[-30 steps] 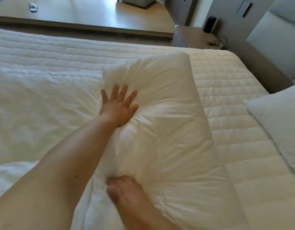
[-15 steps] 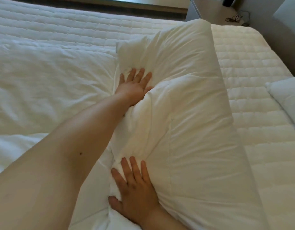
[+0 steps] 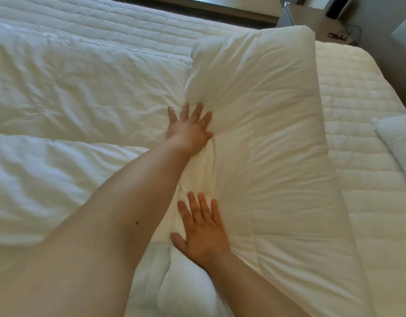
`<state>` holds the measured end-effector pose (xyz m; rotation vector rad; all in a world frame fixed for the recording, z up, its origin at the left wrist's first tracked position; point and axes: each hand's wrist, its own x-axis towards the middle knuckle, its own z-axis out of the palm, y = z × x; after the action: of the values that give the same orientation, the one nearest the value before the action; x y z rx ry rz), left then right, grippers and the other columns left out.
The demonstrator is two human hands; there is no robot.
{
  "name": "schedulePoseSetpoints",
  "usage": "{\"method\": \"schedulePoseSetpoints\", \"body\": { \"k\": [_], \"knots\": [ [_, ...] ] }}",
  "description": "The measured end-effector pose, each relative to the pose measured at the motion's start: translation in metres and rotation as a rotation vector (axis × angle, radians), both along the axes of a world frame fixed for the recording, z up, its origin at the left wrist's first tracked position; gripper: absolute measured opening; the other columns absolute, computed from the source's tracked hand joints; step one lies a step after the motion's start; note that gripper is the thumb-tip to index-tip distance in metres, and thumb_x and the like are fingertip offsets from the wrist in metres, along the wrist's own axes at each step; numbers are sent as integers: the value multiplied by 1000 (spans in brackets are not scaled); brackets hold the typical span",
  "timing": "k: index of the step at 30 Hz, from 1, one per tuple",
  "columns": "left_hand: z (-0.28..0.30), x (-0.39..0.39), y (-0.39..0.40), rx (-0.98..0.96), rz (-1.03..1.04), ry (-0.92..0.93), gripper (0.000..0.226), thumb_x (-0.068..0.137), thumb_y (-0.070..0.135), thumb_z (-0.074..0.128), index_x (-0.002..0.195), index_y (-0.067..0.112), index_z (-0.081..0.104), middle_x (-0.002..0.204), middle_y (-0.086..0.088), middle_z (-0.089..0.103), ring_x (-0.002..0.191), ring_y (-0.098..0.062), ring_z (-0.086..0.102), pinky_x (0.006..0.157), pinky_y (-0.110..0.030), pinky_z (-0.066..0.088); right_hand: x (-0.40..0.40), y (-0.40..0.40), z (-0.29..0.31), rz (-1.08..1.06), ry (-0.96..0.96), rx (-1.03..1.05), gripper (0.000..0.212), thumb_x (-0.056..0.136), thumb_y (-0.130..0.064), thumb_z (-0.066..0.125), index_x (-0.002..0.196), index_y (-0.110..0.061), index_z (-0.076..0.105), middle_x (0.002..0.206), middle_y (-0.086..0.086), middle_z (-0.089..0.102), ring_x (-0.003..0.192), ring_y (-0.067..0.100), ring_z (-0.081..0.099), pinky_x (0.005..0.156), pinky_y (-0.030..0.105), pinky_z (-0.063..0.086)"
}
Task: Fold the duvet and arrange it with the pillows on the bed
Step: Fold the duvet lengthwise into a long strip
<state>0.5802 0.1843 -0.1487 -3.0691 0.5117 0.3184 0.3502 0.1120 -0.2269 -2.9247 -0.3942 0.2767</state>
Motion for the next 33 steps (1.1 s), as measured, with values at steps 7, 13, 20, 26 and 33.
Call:
{"method": "schedulePoseSetpoints", "body": {
  "k": [7,13,20,26,33],
  "knots": [
    [46,-95,31,19,8,41,59,102,47,17,156,28,2,165,0,-4,151,-30,-8,116,-62,-4,-9,-20,69,11,174,90,92,74,-76,-8,153,-30,8,161,-4,-9,146,18,-15,116,46,-13],
    [59,-176,50,34,67,160,57,103,48,20,155,33,4,165,2,-4,151,-28,-2,117,-61,1,-13,-37,120,16,187,62,66,92,-66,18,149,-33,22,161,-2,4,148,19,-1,118,44,3],
    [64,-231,50,15,192,273,55,104,42,18,156,28,9,165,1,6,151,-26,6,118,-58,7,-22,-40,141,37,131,16,55,96,-50,32,147,-28,29,160,4,13,146,22,11,115,44,14],
    [56,-226,56,78,215,237,57,103,42,23,155,19,13,165,-4,8,150,-28,8,116,-57,14,-31,-39,125,43,180,-11,67,94,-55,31,152,-27,12,161,7,-3,147,26,-6,117,50,-1],
    [45,-203,73,114,171,204,55,103,42,24,154,23,16,165,-4,7,151,-27,5,117,-58,12,-19,-32,117,0,74,-9,55,91,-59,34,139,-33,38,156,6,21,142,28,17,114,46,13]
  ]
}}
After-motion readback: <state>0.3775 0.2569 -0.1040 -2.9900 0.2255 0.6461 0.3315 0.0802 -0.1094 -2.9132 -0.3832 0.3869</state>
